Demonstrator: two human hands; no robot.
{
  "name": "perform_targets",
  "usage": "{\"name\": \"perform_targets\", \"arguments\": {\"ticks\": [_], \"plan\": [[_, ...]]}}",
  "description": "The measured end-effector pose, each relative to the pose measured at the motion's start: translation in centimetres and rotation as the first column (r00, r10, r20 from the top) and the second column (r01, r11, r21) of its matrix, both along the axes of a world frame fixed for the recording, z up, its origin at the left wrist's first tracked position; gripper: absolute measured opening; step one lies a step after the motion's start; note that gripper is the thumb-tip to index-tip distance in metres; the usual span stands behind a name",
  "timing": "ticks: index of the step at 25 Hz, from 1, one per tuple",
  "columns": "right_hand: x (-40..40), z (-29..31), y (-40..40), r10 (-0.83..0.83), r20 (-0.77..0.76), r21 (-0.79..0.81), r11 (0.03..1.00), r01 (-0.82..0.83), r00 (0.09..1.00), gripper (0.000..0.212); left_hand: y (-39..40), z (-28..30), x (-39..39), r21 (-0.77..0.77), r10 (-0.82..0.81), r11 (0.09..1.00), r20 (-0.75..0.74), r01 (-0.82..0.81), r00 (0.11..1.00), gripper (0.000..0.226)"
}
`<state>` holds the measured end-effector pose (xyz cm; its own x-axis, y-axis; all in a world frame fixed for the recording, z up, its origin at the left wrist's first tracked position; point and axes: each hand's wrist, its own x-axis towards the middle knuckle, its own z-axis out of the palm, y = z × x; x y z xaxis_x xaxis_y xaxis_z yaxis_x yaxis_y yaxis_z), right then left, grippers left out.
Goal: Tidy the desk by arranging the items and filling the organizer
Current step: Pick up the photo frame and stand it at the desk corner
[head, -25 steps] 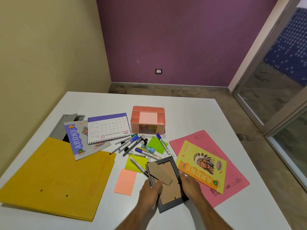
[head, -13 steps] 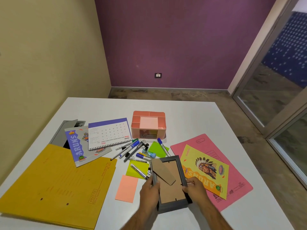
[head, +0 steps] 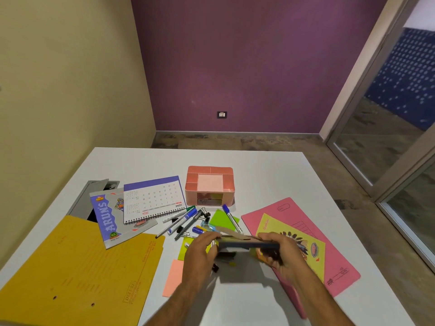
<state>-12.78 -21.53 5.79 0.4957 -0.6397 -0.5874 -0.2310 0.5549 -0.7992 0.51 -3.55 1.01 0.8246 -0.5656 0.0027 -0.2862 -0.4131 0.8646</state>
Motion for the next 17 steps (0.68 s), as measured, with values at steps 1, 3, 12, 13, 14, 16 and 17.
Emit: {"name": "perform_targets", "arguments": {"ticks": [1, 3, 12, 13, 14, 16, 17], "plan": [[0.1, 0.4, 0.0, 0.01, 0.014, 0.006, 1.0, -0.01, 1.0, 0.019, -0.2, 0.5, 0.1, -0.049, 0.003, 0.999, -0.063, -0.006, 0.998, 0.03], [0.2, 0.7, -0.2, 0.052, 0.011, -0.044, 0.998, -0.052, 0.999, 0.046, -0.5, 1.6, 0.3, -0.121, -0.011, 0.993, -0.177, -0.011, 0.984, 0.017], [0.4, 0.2, -0.5, 0.362, -0.02, -0.333, 0.877, -0.347, 0.932, 0.052, -0.8, 1.0, 1.1, -0.2, 0.019, 0.973, -0.413, -0.111, 0.911, 0.014], [0.5, 0.3, -0.1, 0.402, -0.006, -0.316, 0.868, -0.383, 0.916, 0.043, -0.9, 0.8, 1.1, -0.197, 0.008, 0.975, -0.419, -0.1, 0.908, 0.015], [0.7, 0.2, 0.2, 0.427, 0.005, -0.292, 0.866, -0.407, 0.904, 0.036, -1.0, 0.7, 1.0, -0.193, 0.0, 0.977, -0.419, -0.089, 0.908, 0.015], [1.2, -0.3, 0.5, 0.424, 0.028, -0.25, 0.88, -0.404, 0.905, 0.029, -1.4, 0.5, 0.8, -0.19, -0.013, 0.979, -0.41, -0.072, 0.912, 0.016], [1.4, -0.7, 0.5, 0.405, 0.05, -0.231, 0.894, -0.384, 0.913, 0.028, -1.6, 0.4, 0.8, -0.191, -0.016, 0.979, -0.404, -0.067, 0.915, 0.016]]}}
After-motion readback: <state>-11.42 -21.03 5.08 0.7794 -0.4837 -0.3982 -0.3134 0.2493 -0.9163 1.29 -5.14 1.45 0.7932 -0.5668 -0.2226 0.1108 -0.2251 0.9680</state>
